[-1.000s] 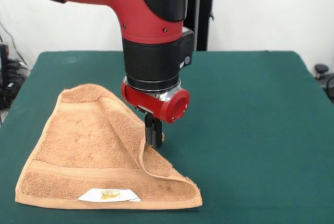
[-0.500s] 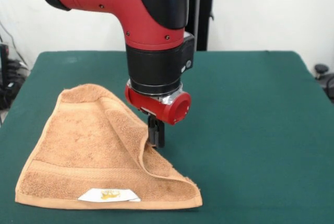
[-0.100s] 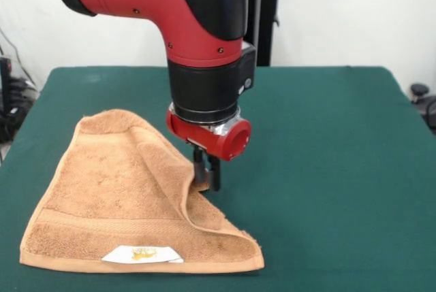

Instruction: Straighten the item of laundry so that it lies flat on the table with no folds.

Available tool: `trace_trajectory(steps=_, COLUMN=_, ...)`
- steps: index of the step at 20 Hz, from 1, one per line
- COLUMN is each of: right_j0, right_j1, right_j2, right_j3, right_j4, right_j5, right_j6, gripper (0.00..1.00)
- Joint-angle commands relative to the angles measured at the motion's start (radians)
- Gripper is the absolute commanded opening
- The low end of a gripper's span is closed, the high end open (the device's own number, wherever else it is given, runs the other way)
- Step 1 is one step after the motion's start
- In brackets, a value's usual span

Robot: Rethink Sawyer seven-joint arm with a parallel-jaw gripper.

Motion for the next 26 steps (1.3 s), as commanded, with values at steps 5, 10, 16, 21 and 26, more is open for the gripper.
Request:
trace_trajectory(steps=5, right_j0=0.043, right_j1=-0.028, right_j2=0.012, right_j3=0.127, right_j4=-0.007, right_j5=-0.029, right_j6=0.1, gripper=1.0)
trace_trajectory(steps=10, right_j0=0.036, right_j1=-0.028, right_j2=0.022, right_j3=0.142, right_j4=-0.005, right_j5=-0.05, right_j6=0.1, gripper=1.0)
trace_trajectory(steps=16, right_j0=0.037, right_j1=-0.029, right_j2=0.018, right_j3=0.146, right_j4=-0.004, right_j5=-0.044, right_j6=0.103, gripper=1.0)
trace_trajectory(steps=21, right_j0=0.032, right_j1=-0.052, right_j2=0.015, right_j3=0.164, right_j4=-0.004, right_j5=-0.021, right_j6=0.094, gripper=1.0)
trace_trajectory(steps=26, right_j0=0.028, right_j1=-0.111, right_j2=0.017, right_j3=0.197, right_j4=0.006, right_j5=0.027, right_j6=0.085, gripper=1.0)
